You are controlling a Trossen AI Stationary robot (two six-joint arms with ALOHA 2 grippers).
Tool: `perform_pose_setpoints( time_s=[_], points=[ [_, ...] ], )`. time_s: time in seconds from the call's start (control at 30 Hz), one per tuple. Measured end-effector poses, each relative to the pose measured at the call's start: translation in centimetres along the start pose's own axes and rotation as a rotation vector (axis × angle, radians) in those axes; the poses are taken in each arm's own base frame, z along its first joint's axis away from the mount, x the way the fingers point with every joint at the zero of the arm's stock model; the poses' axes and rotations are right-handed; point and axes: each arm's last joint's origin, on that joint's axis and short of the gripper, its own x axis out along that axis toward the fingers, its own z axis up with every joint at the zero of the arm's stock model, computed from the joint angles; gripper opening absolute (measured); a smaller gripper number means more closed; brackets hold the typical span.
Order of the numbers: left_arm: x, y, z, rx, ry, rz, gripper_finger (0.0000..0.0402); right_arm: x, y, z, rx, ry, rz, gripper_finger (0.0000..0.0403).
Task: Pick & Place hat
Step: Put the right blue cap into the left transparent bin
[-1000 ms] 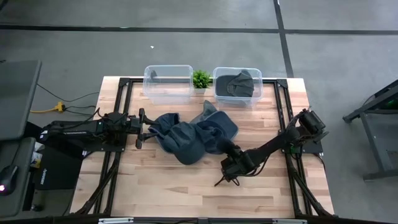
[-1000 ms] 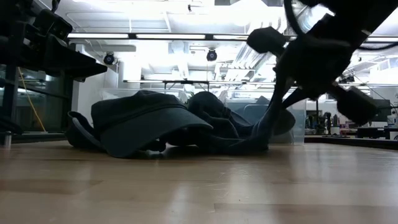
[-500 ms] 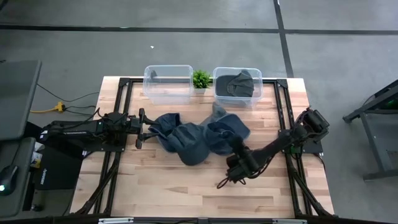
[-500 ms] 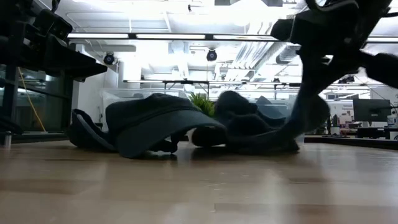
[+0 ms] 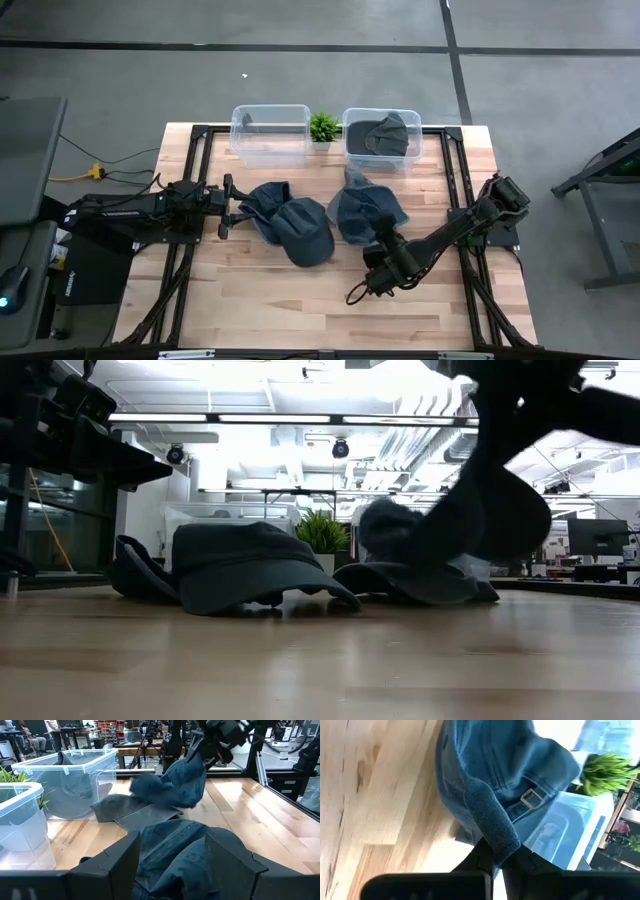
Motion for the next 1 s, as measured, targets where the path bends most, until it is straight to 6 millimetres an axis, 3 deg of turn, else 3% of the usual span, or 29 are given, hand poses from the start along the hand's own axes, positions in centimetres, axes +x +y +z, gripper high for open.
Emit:
perform_pose_setpoints(
  time_s=[0.5,1.0],
  points=[
    [0.0,0.0,0.0,0.0,0.0,0.0,0.0221,-1.6,-2.6,1.5,0.188,-0.106,-0.104,0.0007],
    [0.0,0.0,0.0,0.0,0.0,0.0,0.0221,-0.9,-7.0,3.5,0.381,-0.198,-0.184,0.0007]
  ],
)
